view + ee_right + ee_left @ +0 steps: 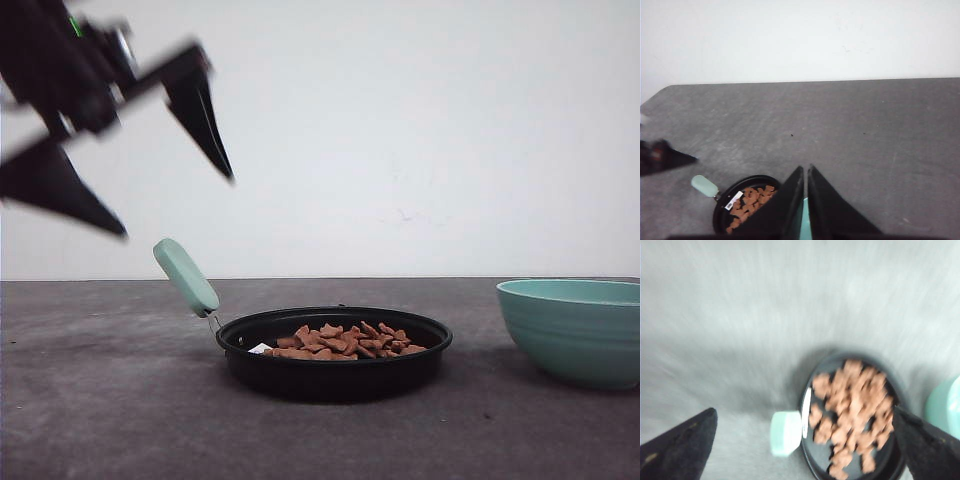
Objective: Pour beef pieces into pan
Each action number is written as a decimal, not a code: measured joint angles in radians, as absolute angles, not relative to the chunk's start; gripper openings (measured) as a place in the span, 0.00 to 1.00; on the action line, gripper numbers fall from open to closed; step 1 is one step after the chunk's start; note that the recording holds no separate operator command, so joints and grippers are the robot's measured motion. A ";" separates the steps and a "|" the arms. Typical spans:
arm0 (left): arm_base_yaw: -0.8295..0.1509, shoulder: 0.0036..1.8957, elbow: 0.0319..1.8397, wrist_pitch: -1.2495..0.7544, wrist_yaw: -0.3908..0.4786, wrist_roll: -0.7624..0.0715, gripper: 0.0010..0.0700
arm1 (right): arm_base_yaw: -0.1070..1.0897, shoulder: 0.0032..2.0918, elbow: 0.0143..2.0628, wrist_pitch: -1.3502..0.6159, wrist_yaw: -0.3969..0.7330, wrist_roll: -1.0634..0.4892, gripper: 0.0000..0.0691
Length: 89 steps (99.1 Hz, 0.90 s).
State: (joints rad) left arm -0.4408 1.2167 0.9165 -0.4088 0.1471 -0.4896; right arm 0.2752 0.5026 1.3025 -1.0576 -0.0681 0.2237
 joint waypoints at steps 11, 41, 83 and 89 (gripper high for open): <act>-0.445 1.040 0.916 -0.470 0.047 -0.481 0.99 | 0.275 0.503 1.298 -1.050 -0.015 0.187 0.02; -0.465 0.545 0.915 -0.591 -0.247 -0.345 0.09 | 0.275 0.461 1.124 -0.790 0.051 0.052 0.02; -0.465 0.277 0.826 -0.871 -0.392 -0.319 0.02 | 0.275 0.327 0.772 -0.616 0.053 -0.003 0.02; -0.465 0.274 0.826 -0.889 -0.392 -0.325 0.02 | 0.275 0.321 0.776 -0.613 0.052 -0.002 0.02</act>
State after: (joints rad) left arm -0.4652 0.2745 0.8257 -0.8890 -0.3923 -0.3252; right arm 0.2749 0.3206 0.7761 -0.6128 0.0525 -0.0025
